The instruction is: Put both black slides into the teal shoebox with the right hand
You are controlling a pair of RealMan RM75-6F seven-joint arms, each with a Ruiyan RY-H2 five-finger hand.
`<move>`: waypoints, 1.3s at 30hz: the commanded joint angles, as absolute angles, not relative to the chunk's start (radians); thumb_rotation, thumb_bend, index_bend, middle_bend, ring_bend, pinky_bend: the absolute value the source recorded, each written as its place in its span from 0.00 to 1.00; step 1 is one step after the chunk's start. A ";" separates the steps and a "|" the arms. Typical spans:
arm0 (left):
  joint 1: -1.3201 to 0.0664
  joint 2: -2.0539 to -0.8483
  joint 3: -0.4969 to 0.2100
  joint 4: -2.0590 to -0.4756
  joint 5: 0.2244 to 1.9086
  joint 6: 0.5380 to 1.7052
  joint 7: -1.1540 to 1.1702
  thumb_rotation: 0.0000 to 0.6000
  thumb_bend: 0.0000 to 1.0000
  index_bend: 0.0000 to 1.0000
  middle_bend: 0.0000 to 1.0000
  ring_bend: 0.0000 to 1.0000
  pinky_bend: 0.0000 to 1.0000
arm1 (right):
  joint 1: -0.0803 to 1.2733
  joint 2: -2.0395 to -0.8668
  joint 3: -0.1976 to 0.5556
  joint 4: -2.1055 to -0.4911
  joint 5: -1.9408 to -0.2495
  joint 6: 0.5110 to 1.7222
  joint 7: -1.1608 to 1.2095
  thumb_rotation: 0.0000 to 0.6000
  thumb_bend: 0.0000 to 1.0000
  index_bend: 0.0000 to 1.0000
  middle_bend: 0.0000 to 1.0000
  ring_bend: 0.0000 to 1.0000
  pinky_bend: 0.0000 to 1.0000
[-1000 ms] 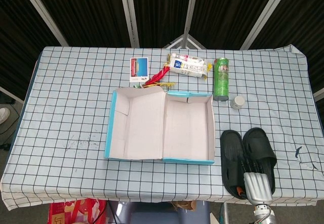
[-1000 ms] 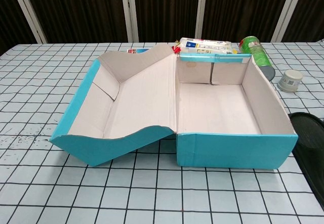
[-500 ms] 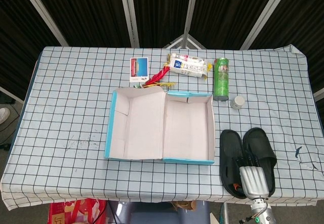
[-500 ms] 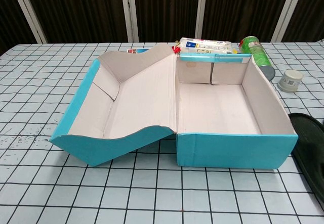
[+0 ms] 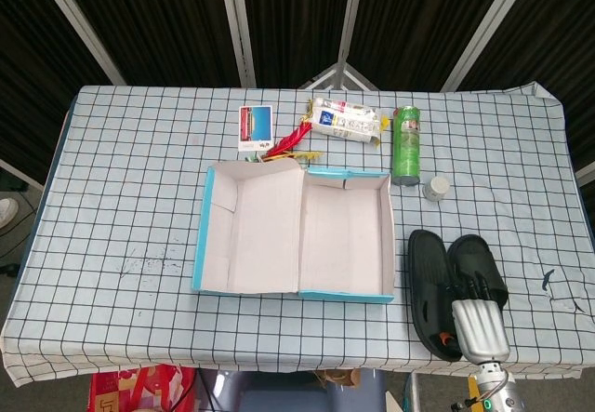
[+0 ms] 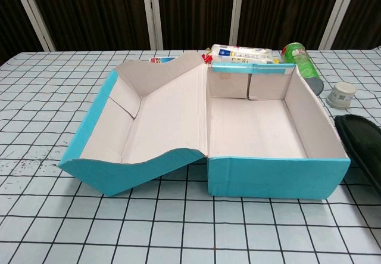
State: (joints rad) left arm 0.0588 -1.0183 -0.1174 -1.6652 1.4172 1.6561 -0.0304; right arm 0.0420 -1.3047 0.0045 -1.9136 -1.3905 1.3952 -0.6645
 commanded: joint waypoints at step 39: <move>0.051 -1.018 -0.132 -1.646 1.381 1.634 -0.055 1.00 0.37 0.10 0.05 0.00 0.09 | 0.537 -1.345 0.512 -2.217 -0.540 1.287 -0.560 1.00 0.35 0.53 0.48 0.19 0.00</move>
